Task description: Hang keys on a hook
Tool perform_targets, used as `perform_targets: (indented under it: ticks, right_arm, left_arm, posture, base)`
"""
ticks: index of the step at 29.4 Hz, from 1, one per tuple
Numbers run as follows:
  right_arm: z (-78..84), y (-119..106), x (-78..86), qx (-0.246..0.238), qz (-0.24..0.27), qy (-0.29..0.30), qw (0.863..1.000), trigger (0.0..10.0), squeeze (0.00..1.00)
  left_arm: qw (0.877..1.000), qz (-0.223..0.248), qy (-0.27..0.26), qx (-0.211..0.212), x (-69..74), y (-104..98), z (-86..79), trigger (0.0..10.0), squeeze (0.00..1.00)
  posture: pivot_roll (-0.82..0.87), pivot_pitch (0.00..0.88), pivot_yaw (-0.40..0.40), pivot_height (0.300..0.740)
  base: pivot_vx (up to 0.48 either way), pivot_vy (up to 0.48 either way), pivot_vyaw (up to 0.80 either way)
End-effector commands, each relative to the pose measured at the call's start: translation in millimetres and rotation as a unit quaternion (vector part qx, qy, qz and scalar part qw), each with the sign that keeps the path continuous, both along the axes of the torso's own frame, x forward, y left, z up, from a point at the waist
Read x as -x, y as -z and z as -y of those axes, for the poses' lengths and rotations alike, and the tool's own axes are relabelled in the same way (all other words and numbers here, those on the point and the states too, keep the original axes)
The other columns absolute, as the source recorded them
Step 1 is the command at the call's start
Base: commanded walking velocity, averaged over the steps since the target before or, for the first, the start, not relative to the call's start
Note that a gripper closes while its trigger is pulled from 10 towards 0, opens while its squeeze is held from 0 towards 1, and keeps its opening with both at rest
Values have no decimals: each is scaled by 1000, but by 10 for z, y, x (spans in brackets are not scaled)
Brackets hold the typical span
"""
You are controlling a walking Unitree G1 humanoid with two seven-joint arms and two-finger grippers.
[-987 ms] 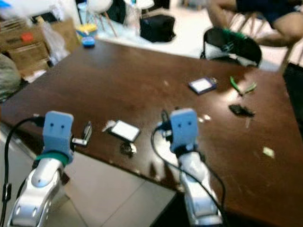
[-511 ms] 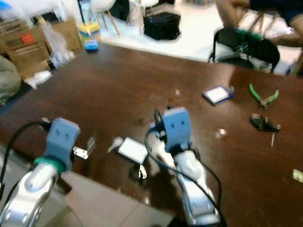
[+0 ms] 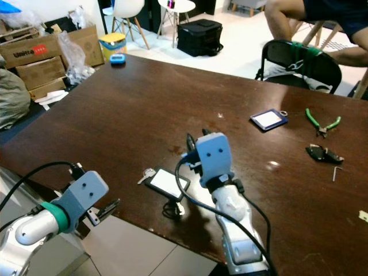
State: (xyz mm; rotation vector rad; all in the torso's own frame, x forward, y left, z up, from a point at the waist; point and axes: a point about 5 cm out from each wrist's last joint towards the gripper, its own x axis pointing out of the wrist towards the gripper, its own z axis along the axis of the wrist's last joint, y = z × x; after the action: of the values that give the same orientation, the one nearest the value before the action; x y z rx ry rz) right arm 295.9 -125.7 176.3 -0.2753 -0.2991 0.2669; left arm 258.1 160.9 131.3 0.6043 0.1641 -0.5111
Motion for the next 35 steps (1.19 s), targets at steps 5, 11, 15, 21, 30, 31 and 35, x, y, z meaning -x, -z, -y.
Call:
perform_targets:
  ticks: [5, 11, 15, 21, 30, 31, 35]
  right_arm:
    - [-132, 382, 24, 23, -128, -71, 989, 10000, 0]
    - [-97, 475, 82, 17, -207, -151, 966, 10000, 0]
    - [91, 332, 164, -1, -214, -195, 957, 10000, 0]
    - [191, 392, 359, 11, -266, -264, 927, 10000, 0]
    - [122, 559, 402, 47, -313, -291, 903, 10000, 0]
    - [122, 559, 402, 47, -313, -291, 903, 10000, 0]
    - [68, 584, 355, 61, -319, -295, 899, 10000, 0]
  left_arm:
    - [999, 10, 5, 33, -93, -21, 252, 10000, 0]
    - [997, 14, 14, 76, -114, -107, 407, 10000, 0]
    - [996, 10, 20, 85, -90, -107, 443, 10000, 0]
    - [996, 5, 23, 88, -71, -77, 485, 10000, 0]
    - [996, 3, 21, 90, -83, -80, 503, 10000, 0]
    - [996, 3, 21, 90, -83, -80, 503, 10000, 0]
    - [996, 3, 19, 90, -71, -86, 494, 10000, 0]
  posture:
    - [-135, 68, 116, 740]
    - [-142, 72, 115, 740]
    - [-153, 74, 110, 740]
    - [-163, 76, 111, 740]
    - [-155, 78, 106, 740]
    - [-155, 78, 106, 740]
    - [-142, 89, 103, 740]
  base:
    - [0, 0, 0]
    - [0, 0, 0]
    - [0, 0, 0]
    - [0, 0, 0]
    - [0, 0, 0]
    - [0, 0, 0]
    - [0, 0, 0]
